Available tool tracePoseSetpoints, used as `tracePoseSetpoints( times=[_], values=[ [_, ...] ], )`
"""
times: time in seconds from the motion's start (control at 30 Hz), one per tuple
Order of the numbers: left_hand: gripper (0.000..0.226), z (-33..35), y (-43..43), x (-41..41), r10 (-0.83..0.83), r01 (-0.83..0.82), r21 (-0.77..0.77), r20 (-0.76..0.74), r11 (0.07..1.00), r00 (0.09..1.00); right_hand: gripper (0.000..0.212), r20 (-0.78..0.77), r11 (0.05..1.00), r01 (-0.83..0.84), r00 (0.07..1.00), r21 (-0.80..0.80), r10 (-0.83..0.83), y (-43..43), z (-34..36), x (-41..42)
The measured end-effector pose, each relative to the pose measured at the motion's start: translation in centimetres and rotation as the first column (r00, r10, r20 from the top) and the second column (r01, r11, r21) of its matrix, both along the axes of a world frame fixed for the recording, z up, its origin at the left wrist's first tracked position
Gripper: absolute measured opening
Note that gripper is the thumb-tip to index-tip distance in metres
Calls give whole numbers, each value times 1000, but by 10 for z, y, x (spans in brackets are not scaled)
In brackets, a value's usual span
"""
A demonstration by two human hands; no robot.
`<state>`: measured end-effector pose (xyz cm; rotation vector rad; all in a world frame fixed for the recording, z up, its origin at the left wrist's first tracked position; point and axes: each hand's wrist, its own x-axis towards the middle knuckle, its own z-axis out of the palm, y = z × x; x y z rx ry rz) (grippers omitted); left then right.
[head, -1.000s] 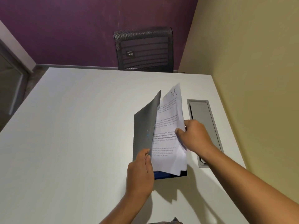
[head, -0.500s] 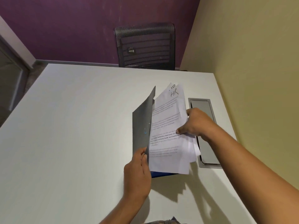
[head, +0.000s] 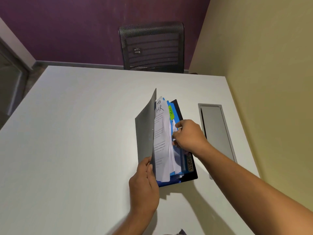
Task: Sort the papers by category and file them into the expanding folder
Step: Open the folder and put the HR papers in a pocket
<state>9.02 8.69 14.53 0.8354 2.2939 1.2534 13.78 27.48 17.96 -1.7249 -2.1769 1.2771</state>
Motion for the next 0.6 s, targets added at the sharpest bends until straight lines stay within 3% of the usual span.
tracePoseSetpoints(
  times=[0.2,0.33,0.47,0.6],
  values=[
    [26,-8,5,-3,-16,16,16,-30,1000,999,26,143,982,-118,985,150,96,-9,-23,5],
    [26,-11,8,1,-75,76,6,-35,997,997,52,204,958,-287,938,12,279,-13,-35,2],
    [25,-16,10,1,-66,66,-19,-7,998,998,51,122,993,-108,987,51,101,-11,-42,8],
    [24,-17,8,4,-100,99,-24,-4,995,995,49,186,990,-70,981,120,47,-7,-47,11]
  ],
)
